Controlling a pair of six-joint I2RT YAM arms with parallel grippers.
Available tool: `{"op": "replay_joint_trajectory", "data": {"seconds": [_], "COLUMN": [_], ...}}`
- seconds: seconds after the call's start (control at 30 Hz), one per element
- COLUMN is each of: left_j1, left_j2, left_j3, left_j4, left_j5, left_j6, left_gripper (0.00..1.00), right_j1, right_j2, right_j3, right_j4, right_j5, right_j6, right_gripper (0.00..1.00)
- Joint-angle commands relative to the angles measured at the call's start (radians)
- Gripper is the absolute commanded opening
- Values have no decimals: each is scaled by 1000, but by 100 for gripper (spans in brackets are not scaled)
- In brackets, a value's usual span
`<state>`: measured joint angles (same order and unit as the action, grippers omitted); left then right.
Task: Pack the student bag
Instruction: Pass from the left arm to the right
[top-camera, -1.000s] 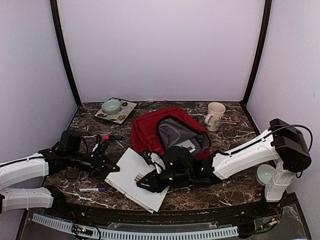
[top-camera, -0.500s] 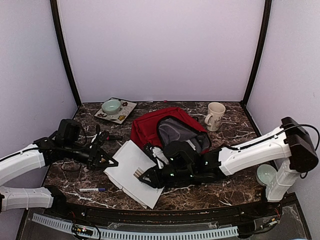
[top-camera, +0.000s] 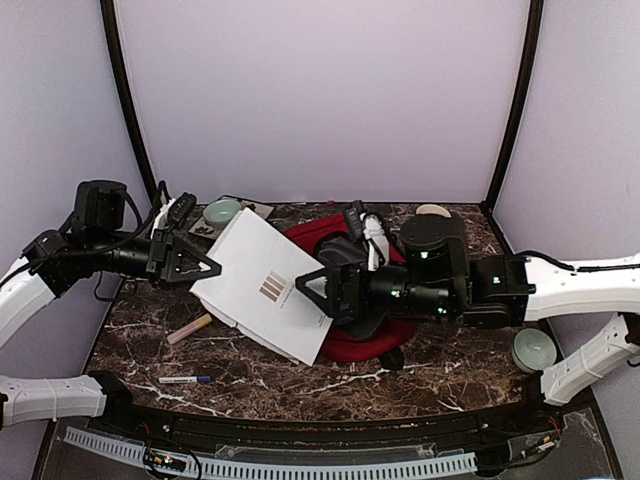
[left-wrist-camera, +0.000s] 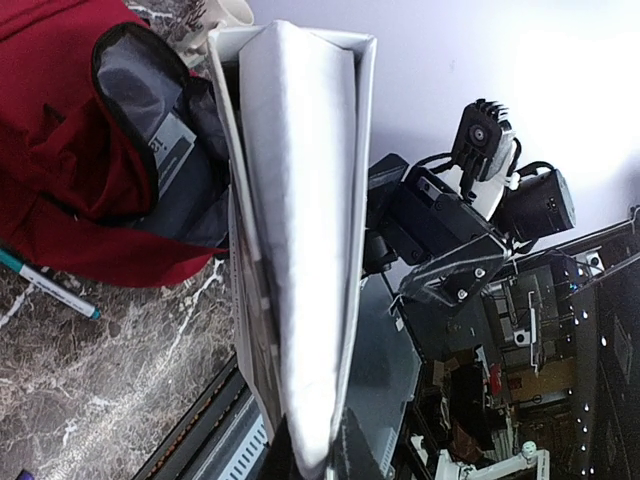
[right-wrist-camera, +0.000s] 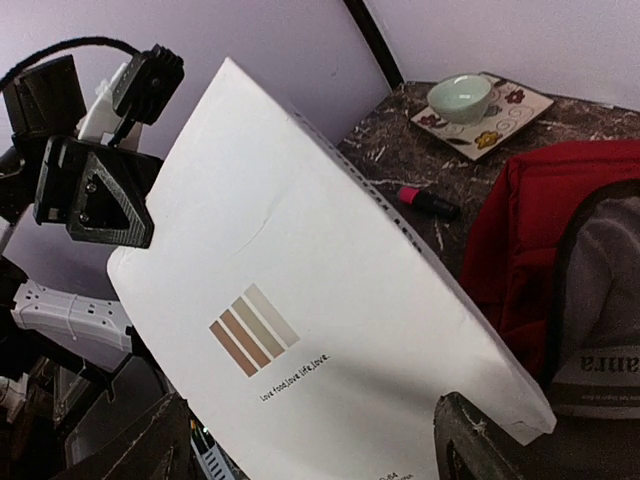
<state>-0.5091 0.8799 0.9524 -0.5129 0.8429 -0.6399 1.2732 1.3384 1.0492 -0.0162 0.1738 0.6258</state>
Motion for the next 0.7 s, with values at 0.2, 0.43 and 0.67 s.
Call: {"op": "replay_joint_trajectory", "data": {"seconds": [0.2,0.43,0.67], "left_j1": [-4,-4,-4], "left_j2": [31,99,139], "left_j3": [176,236,188], "left_j4": [235,439,719], "left_j5": [-16,55,144], "left_j6": [-162,-270,-419], "left_gripper": [0,0,0], "right_j1": [-79,-122,-216], "right_j2": [-282,-347,-332], "right_j3": [-164,-203,-238], "right_j4": [89,112,271], "right_j5": [58,29,-169], "right_j6": [120,166,233], "right_gripper": [100,100,100]}}
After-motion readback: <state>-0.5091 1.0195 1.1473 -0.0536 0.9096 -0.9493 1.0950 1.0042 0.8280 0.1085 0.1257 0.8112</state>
